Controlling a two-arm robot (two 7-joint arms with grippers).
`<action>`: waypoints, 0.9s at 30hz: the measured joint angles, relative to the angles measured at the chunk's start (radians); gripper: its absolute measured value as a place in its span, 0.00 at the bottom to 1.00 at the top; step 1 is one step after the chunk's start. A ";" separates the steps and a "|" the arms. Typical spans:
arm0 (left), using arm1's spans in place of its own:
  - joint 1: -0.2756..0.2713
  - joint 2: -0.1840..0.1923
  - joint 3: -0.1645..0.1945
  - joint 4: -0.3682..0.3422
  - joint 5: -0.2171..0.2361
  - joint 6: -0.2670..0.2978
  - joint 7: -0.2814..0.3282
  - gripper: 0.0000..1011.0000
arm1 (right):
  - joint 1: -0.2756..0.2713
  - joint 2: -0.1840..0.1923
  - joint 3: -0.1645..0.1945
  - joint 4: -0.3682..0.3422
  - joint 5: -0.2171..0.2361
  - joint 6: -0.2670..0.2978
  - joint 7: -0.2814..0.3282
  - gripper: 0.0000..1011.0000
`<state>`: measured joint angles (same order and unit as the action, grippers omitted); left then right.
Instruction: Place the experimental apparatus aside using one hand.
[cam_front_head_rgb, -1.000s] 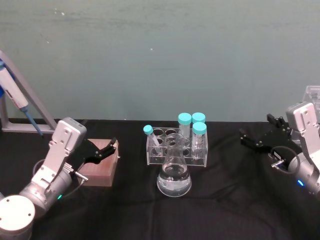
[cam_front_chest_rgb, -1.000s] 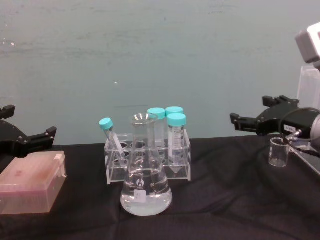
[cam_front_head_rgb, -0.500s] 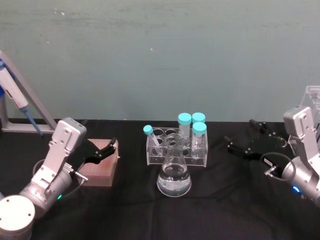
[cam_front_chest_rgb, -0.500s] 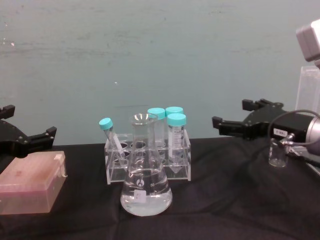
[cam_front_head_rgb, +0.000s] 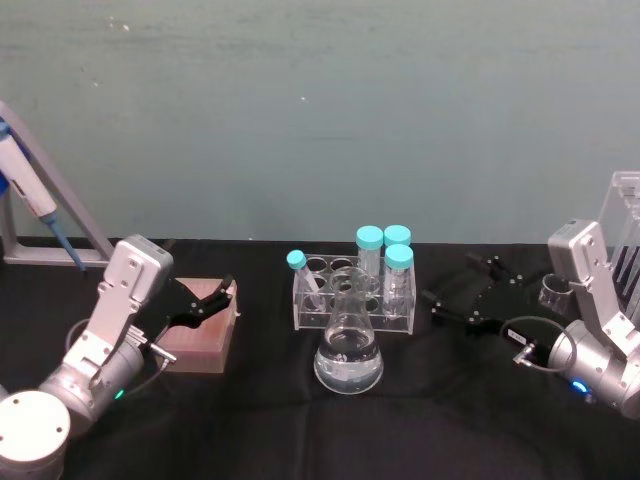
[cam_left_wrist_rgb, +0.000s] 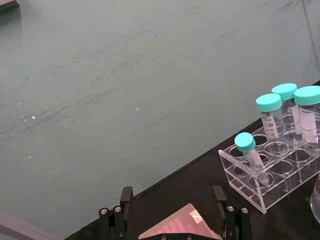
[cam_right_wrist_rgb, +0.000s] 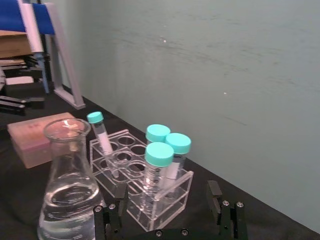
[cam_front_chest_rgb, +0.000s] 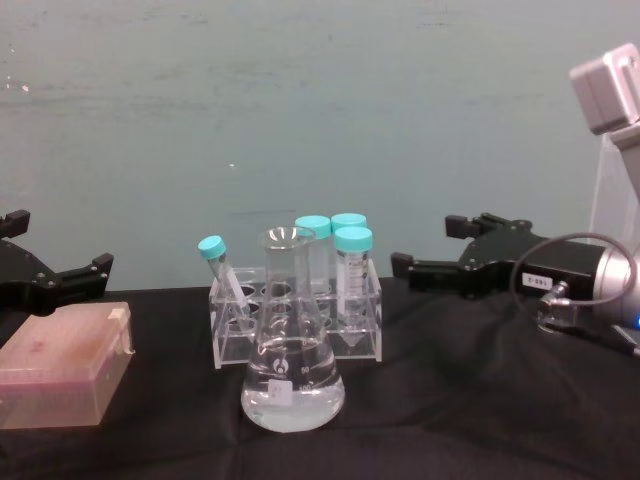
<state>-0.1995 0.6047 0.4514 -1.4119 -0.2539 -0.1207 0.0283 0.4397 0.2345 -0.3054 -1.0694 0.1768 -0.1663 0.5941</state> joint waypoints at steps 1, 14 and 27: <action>0.000 0.000 0.000 0.000 0.000 0.000 0.000 0.99 | 0.004 0.001 -0.007 0.004 0.006 0.000 0.010 0.99; 0.000 0.000 0.000 0.000 0.000 0.000 0.000 0.99 | 0.017 0.010 -0.060 0.010 0.041 -0.001 0.074 0.99; 0.000 0.000 0.000 0.000 0.000 0.000 0.000 0.99 | 0.010 0.036 -0.106 -0.024 0.083 -0.001 0.130 0.99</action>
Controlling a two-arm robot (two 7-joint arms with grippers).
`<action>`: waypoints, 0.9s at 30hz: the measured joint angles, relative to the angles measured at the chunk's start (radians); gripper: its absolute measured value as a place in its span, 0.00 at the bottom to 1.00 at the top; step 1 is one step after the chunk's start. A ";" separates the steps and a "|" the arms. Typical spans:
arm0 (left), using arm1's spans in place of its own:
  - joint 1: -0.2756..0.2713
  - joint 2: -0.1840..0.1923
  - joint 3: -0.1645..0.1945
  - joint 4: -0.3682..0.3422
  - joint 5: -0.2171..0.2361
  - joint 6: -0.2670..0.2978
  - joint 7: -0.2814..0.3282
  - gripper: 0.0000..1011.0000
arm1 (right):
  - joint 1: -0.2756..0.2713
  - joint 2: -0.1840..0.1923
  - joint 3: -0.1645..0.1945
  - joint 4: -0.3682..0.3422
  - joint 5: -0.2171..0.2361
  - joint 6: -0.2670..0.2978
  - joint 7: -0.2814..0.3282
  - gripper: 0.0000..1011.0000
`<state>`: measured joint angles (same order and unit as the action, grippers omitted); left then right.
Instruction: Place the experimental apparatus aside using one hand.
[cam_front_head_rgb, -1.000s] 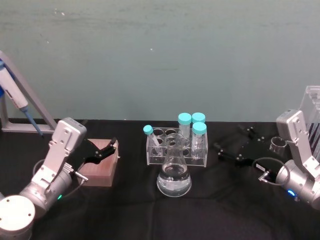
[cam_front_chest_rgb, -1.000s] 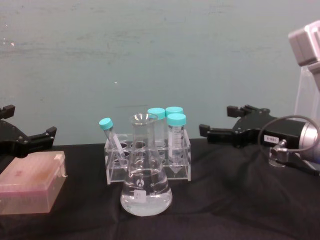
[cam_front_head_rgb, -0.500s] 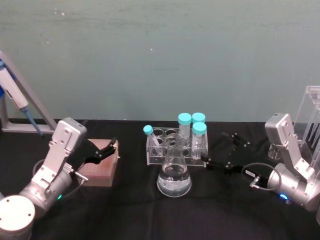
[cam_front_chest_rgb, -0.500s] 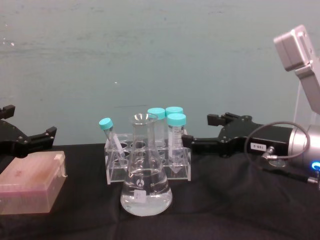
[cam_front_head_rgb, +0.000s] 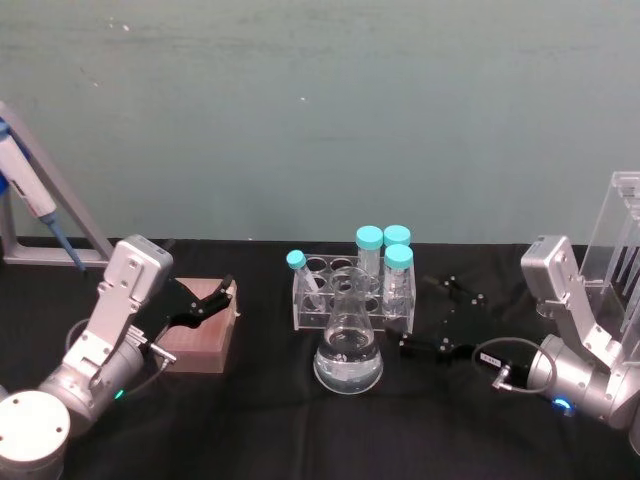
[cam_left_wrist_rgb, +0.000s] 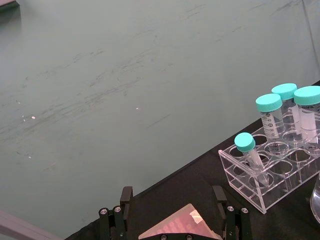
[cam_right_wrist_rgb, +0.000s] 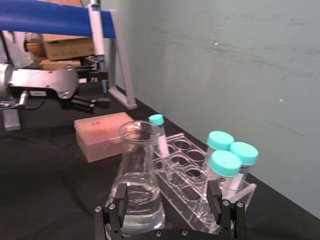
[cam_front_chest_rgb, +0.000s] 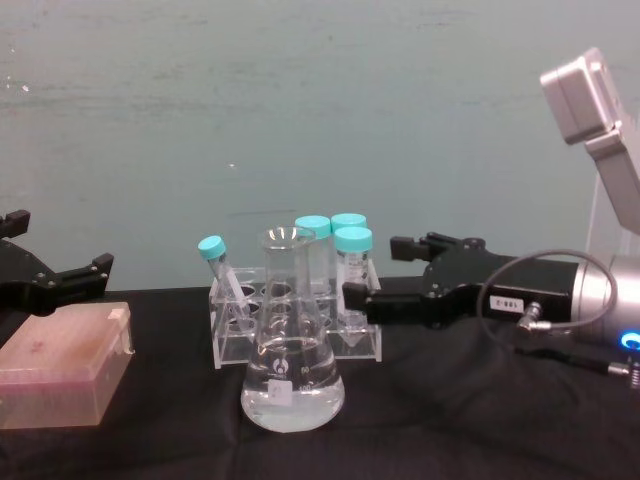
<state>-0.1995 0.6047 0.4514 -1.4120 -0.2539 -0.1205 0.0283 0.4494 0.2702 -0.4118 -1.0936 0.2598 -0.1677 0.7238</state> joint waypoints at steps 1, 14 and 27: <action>0.000 0.000 0.000 0.000 0.000 0.000 0.000 0.99 | 0.001 0.001 -0.003 0.000 0.002 -0.001 0.004 0.99; 0.000 0.000 0.000 0.000 0.000 0.000 0.000 0.99 | 0.034 0.011 -0.043 0.036 0.051 -0.022 0.068 0.99; 0.000 0.000 0.000 0.000 0.000 0.000 0.000 0.99 | 0.084 0.004 -0.076 0.103 0.087 -0.055 0.105 0.99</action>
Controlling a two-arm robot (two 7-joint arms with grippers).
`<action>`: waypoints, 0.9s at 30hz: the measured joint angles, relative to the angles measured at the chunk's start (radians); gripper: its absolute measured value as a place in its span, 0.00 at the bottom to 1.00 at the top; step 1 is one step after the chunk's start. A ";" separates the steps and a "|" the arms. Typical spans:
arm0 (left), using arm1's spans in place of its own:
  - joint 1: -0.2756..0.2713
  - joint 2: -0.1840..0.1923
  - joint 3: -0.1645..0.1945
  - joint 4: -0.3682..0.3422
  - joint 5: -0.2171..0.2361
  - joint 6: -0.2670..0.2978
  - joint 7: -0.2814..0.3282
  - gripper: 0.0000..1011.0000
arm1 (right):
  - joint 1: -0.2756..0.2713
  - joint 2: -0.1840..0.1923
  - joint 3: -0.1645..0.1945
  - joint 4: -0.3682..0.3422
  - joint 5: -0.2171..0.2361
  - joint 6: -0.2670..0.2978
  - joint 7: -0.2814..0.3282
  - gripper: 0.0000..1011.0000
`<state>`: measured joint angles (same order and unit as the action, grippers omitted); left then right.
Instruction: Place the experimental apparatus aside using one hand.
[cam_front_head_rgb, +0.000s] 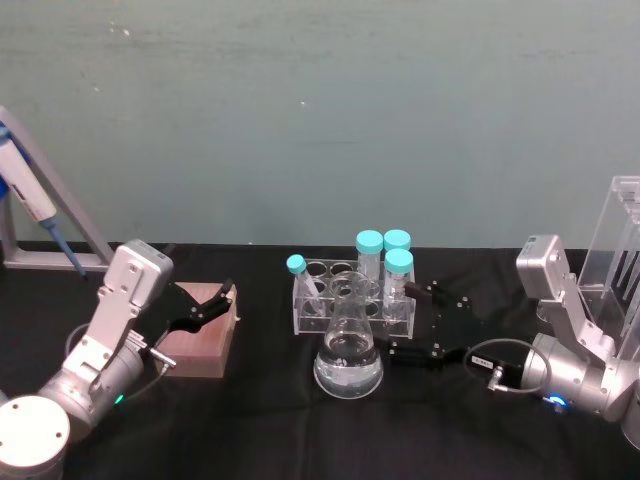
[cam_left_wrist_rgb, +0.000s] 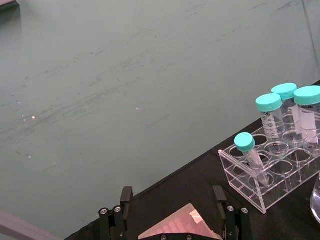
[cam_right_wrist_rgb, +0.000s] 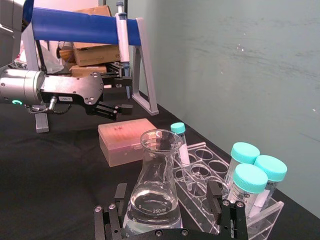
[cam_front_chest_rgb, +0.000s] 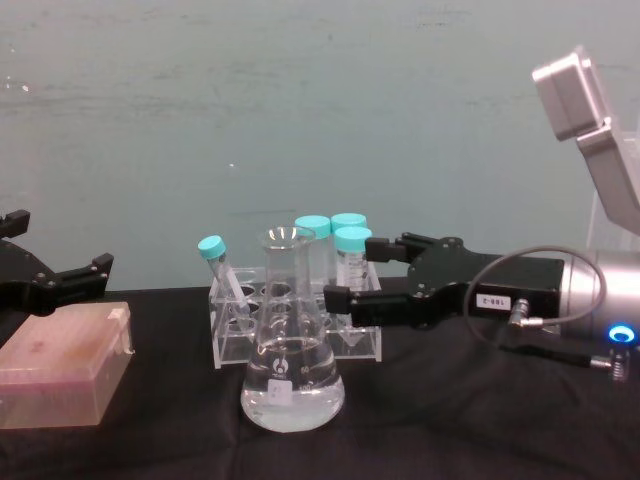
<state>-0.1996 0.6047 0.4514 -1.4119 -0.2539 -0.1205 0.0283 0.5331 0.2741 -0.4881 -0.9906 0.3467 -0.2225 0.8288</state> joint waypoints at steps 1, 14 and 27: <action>0.000 0.000 0.000 0.000 0.000 0.000 0.000 0.99 | 0.004 -0.001 -0.003 0.004 0.001 -0.002 0.002 0.99; 0.000 0.000 0.000 0.000 0.000 0.000 0.000 0.99 | 0.058 -0.018 -0.043 0.070 0.017 -0.025 0.027 0.99; 0.000 0.000 0.000 0.000 0.000 0.000 0.000 0.99 | 0.111 -0.038 -0.080 0.139 0.030 -0.037 0.042 0.99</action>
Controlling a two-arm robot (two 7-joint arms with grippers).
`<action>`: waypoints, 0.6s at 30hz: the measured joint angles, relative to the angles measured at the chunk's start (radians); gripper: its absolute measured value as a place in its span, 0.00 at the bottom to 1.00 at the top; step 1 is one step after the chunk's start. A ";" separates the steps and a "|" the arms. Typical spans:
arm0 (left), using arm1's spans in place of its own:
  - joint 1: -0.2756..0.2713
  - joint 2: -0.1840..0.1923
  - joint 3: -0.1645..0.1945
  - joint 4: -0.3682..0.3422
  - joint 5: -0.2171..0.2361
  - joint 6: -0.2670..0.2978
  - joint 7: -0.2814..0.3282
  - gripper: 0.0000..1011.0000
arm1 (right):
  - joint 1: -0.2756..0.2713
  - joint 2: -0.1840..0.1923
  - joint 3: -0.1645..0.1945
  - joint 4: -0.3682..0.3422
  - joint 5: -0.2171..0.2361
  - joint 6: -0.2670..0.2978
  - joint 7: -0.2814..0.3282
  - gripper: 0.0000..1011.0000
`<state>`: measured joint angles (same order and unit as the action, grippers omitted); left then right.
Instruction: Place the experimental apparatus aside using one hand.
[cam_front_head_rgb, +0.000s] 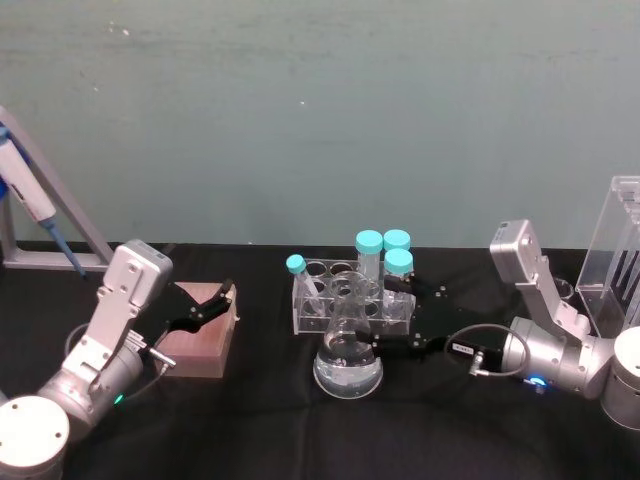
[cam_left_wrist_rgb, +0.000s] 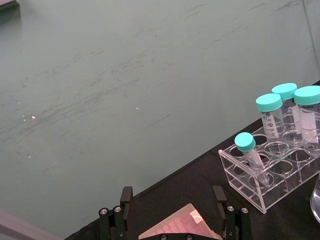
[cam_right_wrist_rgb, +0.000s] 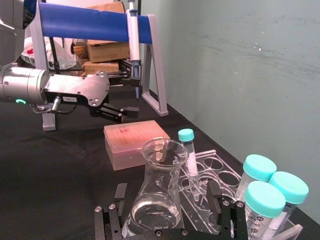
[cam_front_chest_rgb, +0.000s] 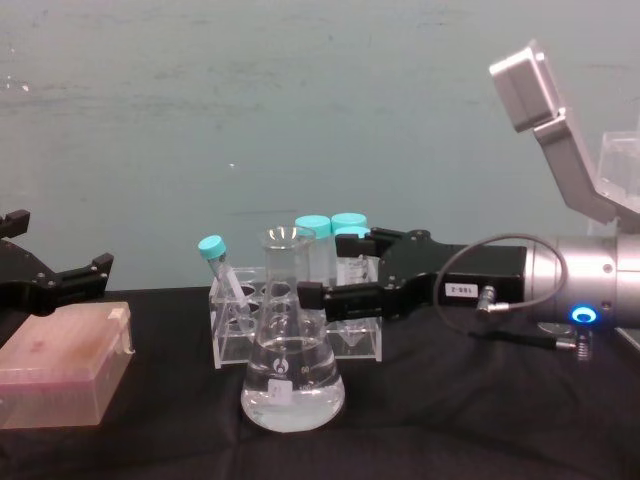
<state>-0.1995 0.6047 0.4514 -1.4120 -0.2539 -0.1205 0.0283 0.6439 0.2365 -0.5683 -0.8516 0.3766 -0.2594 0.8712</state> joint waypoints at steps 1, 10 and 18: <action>0.000 0.000 0.000 0.000 0.000 0.000 0.000 0.99 | 0.002 -0.001 -0.002 0.003 0.000 -0.001 0.001 0.99; 0.000 0.000 0.000 0.000 0.000 0.000 0.000 0.99 | 0.021 -0.012 -0.021 0.027 0.004 -0.007 0.017 0.99; 0.000 0.000 0.000 0.000 0.000 0.000 0.000 0.99 | 0.033 -0.020 -0.030 0.045 0.008 -0.008 0.025 0.99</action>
<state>-0.1996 0.6046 0.4514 -1.4119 -0.2539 -0.1205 0.0283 0.6772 0.2160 -0.5983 -0.8070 0.3849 -0.2669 0.8958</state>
